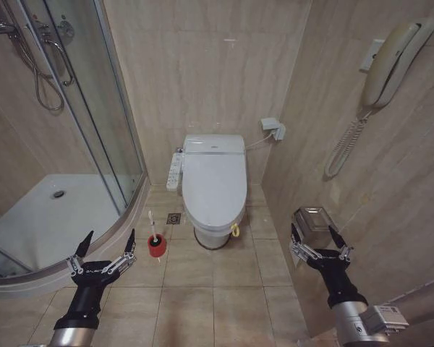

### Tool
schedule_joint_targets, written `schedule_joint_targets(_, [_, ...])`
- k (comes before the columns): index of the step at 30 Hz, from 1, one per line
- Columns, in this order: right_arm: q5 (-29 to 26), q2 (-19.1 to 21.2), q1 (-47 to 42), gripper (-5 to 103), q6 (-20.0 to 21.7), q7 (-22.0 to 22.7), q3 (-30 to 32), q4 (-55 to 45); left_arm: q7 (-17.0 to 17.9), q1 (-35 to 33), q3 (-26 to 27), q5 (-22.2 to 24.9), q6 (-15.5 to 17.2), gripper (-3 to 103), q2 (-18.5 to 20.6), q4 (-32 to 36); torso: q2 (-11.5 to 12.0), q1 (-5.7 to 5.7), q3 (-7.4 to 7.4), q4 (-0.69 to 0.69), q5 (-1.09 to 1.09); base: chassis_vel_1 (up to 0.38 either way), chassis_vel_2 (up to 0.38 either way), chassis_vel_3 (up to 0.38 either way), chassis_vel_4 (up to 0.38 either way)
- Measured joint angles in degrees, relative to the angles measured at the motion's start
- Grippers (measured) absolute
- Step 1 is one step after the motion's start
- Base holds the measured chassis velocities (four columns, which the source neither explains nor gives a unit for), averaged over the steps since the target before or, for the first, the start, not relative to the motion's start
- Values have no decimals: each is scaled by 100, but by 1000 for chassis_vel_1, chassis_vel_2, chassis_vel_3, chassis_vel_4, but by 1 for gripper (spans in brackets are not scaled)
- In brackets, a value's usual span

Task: Open the toilet lid, clean the toilet bowl with a toilet brush, close the toilet lid, and flush.

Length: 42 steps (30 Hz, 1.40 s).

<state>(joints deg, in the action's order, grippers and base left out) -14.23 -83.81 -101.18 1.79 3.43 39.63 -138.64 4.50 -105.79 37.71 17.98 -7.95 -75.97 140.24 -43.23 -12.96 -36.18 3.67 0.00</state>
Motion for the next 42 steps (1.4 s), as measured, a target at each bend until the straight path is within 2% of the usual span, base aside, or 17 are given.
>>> schedule_joint_targets(42, [-134,34,103,100,49,-108,-46,-8,0,0,0,0,0,100,0,0,0,-1,0,1,-1,-21,18,17,-16])
